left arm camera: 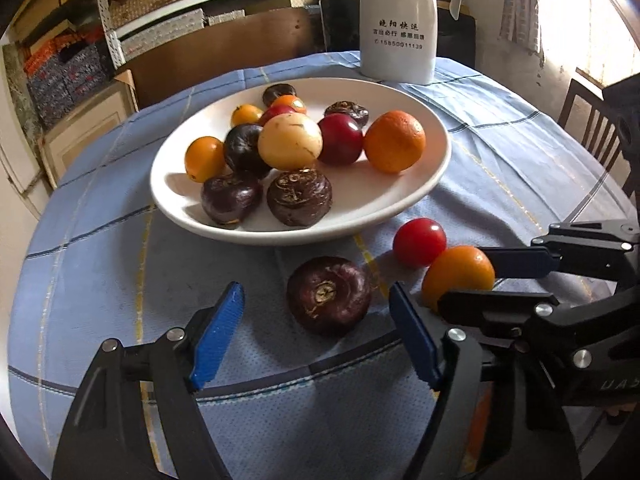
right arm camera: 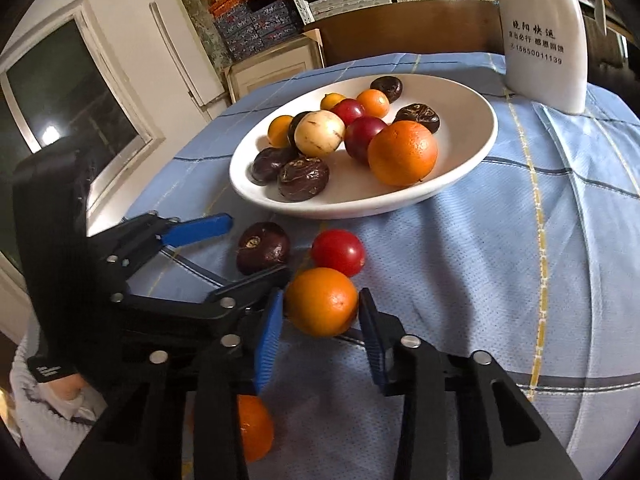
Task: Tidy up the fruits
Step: 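Grasp an orange with the right tool while the left tool grasps a dark passion fruit, then place the orange and passion fruit on the plate and open both tools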
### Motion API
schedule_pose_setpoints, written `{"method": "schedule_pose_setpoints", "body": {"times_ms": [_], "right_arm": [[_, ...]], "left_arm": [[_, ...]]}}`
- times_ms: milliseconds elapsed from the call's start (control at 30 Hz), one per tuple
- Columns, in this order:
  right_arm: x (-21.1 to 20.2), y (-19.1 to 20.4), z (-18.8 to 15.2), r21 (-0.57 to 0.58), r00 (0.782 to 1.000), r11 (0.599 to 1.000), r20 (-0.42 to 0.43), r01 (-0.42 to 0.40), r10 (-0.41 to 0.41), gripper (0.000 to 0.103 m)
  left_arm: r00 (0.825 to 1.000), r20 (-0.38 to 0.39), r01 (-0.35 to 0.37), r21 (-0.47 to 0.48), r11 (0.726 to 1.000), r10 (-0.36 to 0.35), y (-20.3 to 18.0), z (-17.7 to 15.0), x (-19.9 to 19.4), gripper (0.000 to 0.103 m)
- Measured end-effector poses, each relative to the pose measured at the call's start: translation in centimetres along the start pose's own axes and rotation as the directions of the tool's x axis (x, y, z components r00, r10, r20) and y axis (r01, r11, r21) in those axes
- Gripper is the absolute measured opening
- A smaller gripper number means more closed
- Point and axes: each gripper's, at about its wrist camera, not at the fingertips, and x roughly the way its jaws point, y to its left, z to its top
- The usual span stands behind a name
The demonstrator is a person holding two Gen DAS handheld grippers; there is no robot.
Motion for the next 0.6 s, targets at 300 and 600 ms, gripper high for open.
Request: {"method": "schedule_pose_setpoints", "body": {"times_ms": [300,600], "right_arm": [[-1.3,-1.7,0.3,0.083,0.999,0.996,0.029,0.017,-0.020,0.038],[-2.0,-3.7,0.5,0.151,0.997,0.988,0.055,0.040,-0.049,0.038]], "left_arm": [[0.997,-0.014,0.071,0.013,0.997,-0.071,-0.9,0.1,0.4,0.041],[0.999,0.030,0.041,-0.034,0.999,-0.040,-0.2,-1.5,-2.2,0.041]]}}
